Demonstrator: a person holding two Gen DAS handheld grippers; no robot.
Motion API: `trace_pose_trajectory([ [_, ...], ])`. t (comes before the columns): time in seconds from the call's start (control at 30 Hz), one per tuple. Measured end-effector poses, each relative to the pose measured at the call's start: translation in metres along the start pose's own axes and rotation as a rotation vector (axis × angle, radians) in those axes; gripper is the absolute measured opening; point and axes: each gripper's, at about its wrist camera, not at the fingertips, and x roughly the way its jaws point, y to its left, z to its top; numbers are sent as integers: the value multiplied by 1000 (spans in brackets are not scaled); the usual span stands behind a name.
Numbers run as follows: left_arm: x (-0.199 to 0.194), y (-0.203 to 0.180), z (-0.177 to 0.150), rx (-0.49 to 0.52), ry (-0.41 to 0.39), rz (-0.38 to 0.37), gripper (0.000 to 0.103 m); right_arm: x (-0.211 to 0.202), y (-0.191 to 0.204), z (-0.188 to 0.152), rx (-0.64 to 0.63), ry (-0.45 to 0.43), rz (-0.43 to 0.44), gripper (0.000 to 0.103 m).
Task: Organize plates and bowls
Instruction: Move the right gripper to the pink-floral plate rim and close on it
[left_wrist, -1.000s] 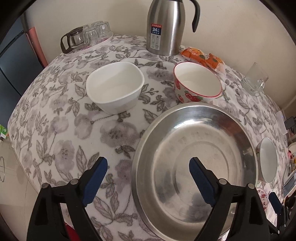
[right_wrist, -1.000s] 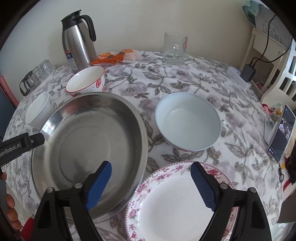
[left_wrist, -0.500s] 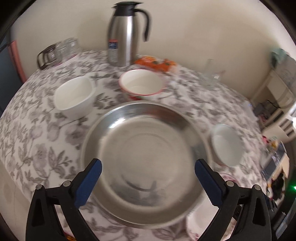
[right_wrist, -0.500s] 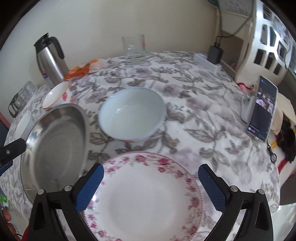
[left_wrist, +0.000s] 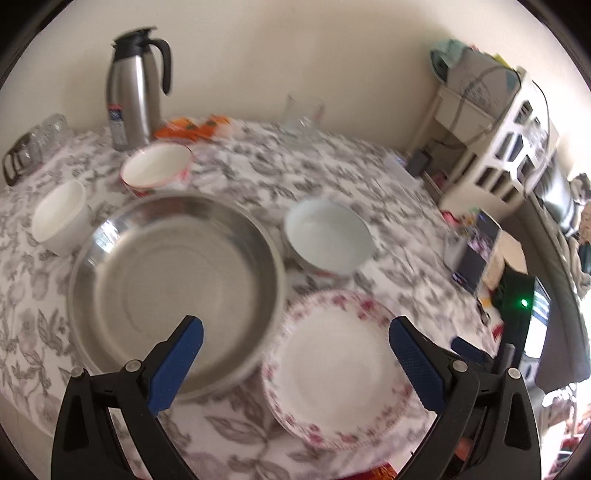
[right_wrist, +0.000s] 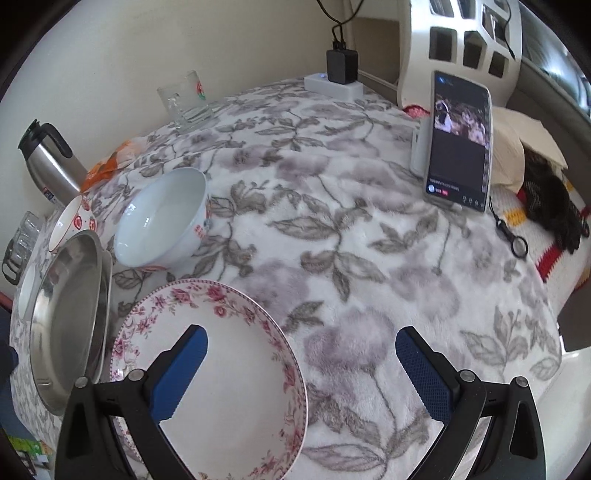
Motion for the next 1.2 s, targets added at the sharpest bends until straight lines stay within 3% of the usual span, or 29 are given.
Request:
trace_pose_trajectory([
  [0.3,16,2,-28,-84,170,-77,100,4,-7,-10,59,49,21,103],
  [0.57,24,10,-37,-133,224,-113,98,6,0,-10,57,55,49,102],
  [0.67,32,15,-40,-163,263,-120,90,7,3,-10,53,54,48,93],
  [0.87,44,22,-44,-216,314,-132,83,18,2,-14,66,99,67,75],
  [0.93,48,26,-46,-233,329,-124,79,19,1,-14,78,101,72,74],
  [1.13,58,32,-49,-250,355,-76,78,22,-1,-15,91,109,80,74],
  [1.2,61,33,-49,-257,355,-83,74,23,-1,-16,90,110,88,68],
])
